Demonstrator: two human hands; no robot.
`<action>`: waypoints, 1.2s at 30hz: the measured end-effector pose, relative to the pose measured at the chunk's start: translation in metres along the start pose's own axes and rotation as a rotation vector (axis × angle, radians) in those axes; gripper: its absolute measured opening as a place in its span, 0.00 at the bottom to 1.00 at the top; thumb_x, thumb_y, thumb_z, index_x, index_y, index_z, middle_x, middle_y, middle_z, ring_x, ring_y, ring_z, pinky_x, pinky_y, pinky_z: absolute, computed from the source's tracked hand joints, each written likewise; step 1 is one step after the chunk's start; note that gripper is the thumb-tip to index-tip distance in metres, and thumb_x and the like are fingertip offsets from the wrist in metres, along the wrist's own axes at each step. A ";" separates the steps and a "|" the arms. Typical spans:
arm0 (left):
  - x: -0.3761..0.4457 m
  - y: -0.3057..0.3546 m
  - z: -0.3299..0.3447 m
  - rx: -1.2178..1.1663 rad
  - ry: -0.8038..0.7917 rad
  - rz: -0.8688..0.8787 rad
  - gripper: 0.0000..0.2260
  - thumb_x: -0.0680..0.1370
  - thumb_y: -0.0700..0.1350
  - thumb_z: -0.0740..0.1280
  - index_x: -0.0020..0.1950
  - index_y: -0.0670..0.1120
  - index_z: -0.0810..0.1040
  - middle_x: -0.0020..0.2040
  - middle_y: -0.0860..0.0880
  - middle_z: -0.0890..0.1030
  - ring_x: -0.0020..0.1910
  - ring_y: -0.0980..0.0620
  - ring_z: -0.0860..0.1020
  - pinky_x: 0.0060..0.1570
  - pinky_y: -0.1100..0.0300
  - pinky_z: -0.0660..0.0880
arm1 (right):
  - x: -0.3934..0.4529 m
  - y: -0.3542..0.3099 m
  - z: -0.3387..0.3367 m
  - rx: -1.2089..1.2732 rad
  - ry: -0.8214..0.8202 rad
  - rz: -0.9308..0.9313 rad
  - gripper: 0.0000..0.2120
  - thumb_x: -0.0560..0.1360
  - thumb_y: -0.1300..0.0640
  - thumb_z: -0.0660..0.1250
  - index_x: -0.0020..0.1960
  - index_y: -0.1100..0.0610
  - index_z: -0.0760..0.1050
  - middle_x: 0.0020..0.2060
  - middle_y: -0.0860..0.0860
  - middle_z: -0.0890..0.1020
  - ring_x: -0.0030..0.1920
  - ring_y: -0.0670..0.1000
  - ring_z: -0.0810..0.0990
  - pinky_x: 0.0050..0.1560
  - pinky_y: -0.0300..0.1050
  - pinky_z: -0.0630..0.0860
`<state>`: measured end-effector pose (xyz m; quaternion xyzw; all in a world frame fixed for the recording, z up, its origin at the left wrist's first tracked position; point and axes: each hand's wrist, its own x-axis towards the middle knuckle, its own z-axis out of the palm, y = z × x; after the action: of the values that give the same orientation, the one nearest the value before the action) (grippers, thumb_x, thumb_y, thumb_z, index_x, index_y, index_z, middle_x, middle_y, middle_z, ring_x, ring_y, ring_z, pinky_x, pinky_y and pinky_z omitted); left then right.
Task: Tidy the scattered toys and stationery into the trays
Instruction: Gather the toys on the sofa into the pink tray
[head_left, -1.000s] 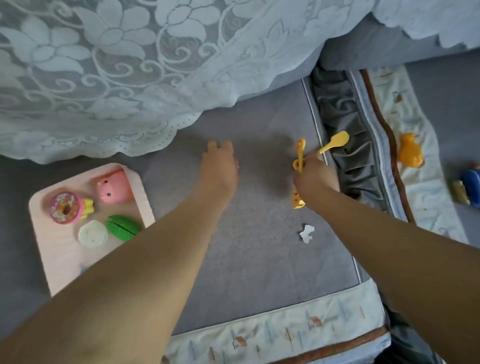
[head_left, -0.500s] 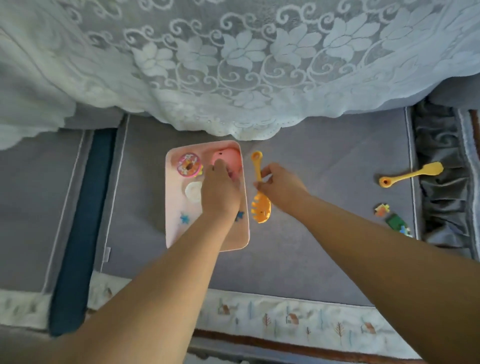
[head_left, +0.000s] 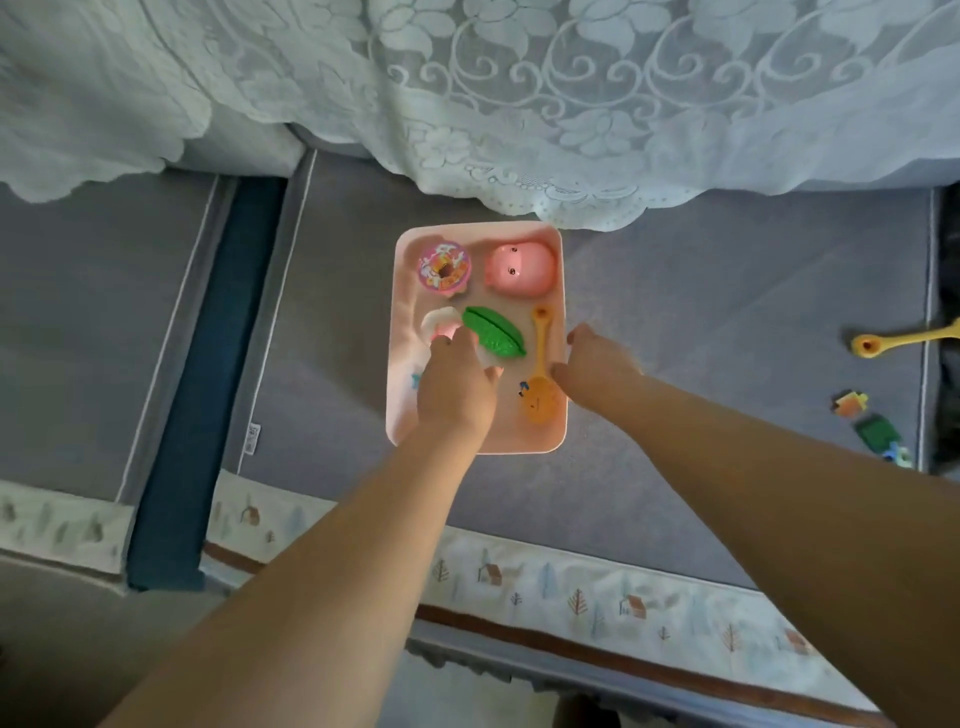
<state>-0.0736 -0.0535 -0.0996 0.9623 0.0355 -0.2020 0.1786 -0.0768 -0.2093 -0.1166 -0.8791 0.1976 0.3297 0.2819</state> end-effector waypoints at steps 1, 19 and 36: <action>0.000 0.000 0.001 0.009 -0.005 0.014 0.22 0.78 0.49 0.66 0.70 0.44 0.67 0.65 0.43 0.72 0.60 0.43 0.76 0.57 0.53 0.71 | 0.002 -0.001 0.002 -0.057 -0.001 -0.001 0.15 0.78 0.58 0.59 0.64 0.60 0.67 0.51 0.56 0.78 0.46 0.56 0.75 0.44 0.46 0.72; -0.036 0.149 0.074 0.068 -0.130 0.327 0.20 0.79 0.49 0.65 0.69 0.46 0.68 0.64 0.45 0.73 0.61 0.46 0.75 0.55 0.54 0.72 | -0.032 0.159 -0.086 -0.076 0.095 0.302 0.15 0.77 0.63 0.55 0.61 0.54 0.71 0.55 0.54 0.78 0.57 0.59 0.77 0.47 0.49 0.70; -0.086 0.300 0.180 0.178 -0.214 0.586 0.13 0.79 0.40 0.61 0.64 0.43 0.73 0.58 0.41 0.75 0.56 0.40 0.75 0.50 0.50 0.70 | -0.057 0.344 -0.113 0.099 0.204 0.298 0.13 0.79 0.61 0.59 0.61 0.56 0.75 0.58 0.58 0.79 0.57 0.61 0.78 0.51 0.49 0.75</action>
<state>-0.1776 -0.3981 -0.1203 0.9167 -0.2800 -0.2441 0.1472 -0.2470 -0.5333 -0.1324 -0.8540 0.3692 0.2669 0.2512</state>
